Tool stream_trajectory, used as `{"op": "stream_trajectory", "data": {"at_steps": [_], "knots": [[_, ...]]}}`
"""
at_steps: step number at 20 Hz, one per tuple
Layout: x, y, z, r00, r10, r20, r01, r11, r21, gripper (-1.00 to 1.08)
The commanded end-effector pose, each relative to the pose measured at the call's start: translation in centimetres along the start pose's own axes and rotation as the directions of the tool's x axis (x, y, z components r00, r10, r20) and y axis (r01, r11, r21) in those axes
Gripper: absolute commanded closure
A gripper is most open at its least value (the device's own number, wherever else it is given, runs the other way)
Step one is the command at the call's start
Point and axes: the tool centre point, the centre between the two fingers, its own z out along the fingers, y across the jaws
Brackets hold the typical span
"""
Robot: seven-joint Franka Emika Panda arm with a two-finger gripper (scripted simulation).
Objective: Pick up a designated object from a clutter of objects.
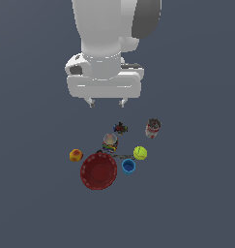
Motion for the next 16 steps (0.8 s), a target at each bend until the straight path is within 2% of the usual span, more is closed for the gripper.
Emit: {"op": "stream_trajectory", "data": {"at_steps": [1,10,16], "knots": [[-0.1,-0.1,0.6,1.0,-0.017,0.001,0.017,1.0,-0.001,-0.92],[-1.2,-0.7,5.4,0.987,-0.16,0.009,0.16,0.987,-0.012,-0.92],[-3.0,-1.5,10.5,0.947,-0.321,0.019,0.321,0.947,-0.017,-0.92]]}}
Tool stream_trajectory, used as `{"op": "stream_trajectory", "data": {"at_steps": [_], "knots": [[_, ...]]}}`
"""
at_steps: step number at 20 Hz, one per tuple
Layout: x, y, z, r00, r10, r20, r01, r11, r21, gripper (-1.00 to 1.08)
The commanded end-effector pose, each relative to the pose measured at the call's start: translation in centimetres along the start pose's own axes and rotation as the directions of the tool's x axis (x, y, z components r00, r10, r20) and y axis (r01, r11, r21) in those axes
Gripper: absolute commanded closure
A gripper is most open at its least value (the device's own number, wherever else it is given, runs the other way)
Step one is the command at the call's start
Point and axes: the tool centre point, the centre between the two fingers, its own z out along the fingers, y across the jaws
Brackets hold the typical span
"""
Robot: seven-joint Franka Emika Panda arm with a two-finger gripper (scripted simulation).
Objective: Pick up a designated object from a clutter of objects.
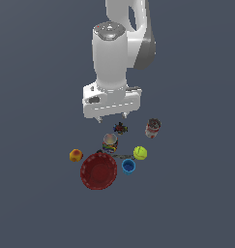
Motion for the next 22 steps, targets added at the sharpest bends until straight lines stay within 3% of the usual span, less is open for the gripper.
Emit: {"op": "stream_trajectory", "data": {"at_steps": [1,6,12,22], "knots": [[-0.8,-0.7,2.3,0.997,-0.077,0.004,0.077,0.997,-0.002,-0.92],[-2.9,-2.2,6.6,0.973,-0.232,0.01,0.232,0.973,-0.002,-0.92],[-5.8,-4.1,11.0,0.916,-0.402,0.013,0.402,0.916,0.005,-0.92],[-9.2,-6.1,14.7,0.83,-0.558,0.009,0.558,0.83,0.017,-0.92]]}}
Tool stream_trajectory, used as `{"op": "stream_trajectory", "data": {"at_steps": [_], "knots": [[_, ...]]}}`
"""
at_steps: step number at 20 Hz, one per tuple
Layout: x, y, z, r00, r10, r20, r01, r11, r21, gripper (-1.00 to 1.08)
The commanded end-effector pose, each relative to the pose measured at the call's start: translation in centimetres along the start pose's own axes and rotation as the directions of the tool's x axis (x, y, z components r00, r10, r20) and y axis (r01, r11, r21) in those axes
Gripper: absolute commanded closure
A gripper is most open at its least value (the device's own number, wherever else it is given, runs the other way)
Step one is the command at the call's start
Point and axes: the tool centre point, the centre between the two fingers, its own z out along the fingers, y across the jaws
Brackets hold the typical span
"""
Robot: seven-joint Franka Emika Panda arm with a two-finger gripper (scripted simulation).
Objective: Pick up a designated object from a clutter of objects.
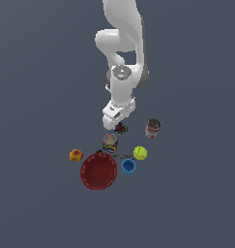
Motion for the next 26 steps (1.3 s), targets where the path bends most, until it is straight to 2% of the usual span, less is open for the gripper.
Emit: {"op": "stream_trajectory", "data": {"at_steps": [1,12,26], "knots": [[-0.3,-0.6,0.5,1.0,-0.029,-0.002,0.029,1.0,0.001,-0.92],[-0.5,-1.0,1.4,0.999,-0.045,-0.002,0.045,0.999,0.003,-0.92],[-0.6,-1.0,5.8,0.999,-0.049,-0.002,0.049,0.999,0.003,-0.92]]}}
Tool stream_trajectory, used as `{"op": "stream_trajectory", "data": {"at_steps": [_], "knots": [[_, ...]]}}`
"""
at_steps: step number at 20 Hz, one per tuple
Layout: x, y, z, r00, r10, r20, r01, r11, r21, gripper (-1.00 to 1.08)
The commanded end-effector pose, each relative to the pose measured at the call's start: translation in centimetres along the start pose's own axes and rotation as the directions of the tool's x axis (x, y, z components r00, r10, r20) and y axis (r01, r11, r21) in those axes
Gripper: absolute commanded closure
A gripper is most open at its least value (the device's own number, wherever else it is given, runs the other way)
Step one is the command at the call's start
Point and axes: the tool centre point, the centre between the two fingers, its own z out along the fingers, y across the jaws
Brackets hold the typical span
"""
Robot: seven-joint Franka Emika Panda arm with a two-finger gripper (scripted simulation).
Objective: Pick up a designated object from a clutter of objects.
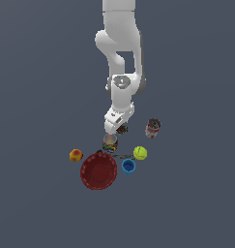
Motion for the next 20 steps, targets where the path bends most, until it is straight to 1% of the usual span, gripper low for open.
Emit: {"op": "stream_trajectory", "data": {"at_steps": [1,3,4,13,14,20], "knots": [[-0.3,-0.4,1.4,1.0,-0.006,0.015,0.006,1.0,0.018,-0.92],[-0.3,-0.4,1.4,1.0,-0.006,0.015,0.006,1.0,0.018,-0.92],[-0.3,-0.4,1.4,1.0,-0.006,0.015,0.006,1.0,0.018,1.08],[-0.3,-0.4,1.4,1.0,-0.006,0.015,0.006,1.0,0.018,1.08],[0.2,0.4,0.1,1.0,0.001,-0.005,-0.001,1.0,-0.009,1.08],[0.2,0.2,-0.6,1.0,0.001,-0.004,-0.001,1.0,-0.009,1.08]]}}
